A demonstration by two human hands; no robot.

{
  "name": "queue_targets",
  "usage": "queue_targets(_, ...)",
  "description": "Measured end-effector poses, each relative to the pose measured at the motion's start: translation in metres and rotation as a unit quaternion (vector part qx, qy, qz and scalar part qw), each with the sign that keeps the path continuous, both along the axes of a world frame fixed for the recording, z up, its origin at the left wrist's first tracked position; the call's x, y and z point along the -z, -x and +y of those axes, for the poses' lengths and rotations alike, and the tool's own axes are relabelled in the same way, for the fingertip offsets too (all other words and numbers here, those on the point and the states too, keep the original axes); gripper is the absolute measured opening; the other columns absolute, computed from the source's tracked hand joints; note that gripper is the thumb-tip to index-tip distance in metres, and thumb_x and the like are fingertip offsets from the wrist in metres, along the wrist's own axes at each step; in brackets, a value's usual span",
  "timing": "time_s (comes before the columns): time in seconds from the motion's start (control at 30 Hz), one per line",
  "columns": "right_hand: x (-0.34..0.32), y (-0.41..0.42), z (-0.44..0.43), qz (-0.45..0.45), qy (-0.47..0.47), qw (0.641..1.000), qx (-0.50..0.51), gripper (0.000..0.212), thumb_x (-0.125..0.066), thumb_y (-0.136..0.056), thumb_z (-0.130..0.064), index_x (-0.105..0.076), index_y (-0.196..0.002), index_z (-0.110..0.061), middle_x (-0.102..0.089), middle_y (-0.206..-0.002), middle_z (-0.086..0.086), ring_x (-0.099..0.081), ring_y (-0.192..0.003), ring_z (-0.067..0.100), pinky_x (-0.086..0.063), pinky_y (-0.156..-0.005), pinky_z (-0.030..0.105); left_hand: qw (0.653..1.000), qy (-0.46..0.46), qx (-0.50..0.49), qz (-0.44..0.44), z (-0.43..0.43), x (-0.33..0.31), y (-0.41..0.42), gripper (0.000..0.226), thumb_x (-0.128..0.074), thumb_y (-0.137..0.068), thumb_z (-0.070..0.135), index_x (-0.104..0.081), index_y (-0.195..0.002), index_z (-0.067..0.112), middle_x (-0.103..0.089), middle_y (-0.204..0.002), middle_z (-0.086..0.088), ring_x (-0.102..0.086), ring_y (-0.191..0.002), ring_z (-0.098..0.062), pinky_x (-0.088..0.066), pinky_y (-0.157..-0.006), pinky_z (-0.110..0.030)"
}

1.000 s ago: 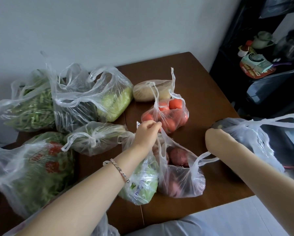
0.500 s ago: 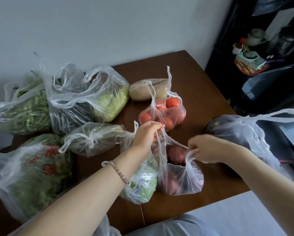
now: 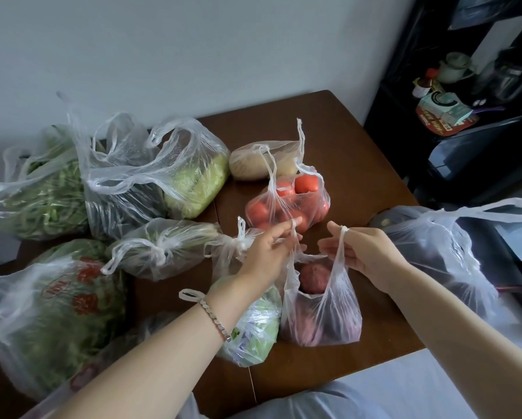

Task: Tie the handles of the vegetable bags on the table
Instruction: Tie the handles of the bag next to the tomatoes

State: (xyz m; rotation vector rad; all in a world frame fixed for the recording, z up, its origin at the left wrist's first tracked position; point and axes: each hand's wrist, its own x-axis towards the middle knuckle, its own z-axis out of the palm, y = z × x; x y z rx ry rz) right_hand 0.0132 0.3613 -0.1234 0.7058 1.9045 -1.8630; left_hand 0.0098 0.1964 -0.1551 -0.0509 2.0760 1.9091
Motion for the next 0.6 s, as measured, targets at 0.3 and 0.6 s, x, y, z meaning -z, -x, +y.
queue_targets(0.3,-0.014,0.014,-0.003,0.049,-0.184,0.973,-0.129,0.021,-0.046,-0.089,-0.007,-0.057,-0.077,0.006,-0.051,-0.068,0.011,-0.046,-0.057,0.018,-0.038,-0.055,0.024,0.992,-0.082,-0.052,-0.077,0.001,-0.005,0.001,0.029,-0.046,-0.093,-0.004,-0.056,-0.120,-0.002,-0.055,-0.073,-0.011,-0.052,-0.040,0.001,-0.040,-0.043,-0.007)
queue_targets(0.6,0.019,-0.002,-0.010,0.186,-0.217,0.948,-0.142,0.023,-0.038,-0.097,-0.008,-0.058,-0.099,0.003,-0.051,-0.078,0.013,-0.051,-0.066,0.024,-0.043,-0.064,0.027,0.968,-0.155,-0.056,-0.190,-0.004,0.003,0.001,0.019,-0.062,-0.080,-0.007,-0.059,-0.092,0.007,-0.071,-0.062,0.000,-0.068,-0.057,-0.010,-0.052,-0.052,-0.016)
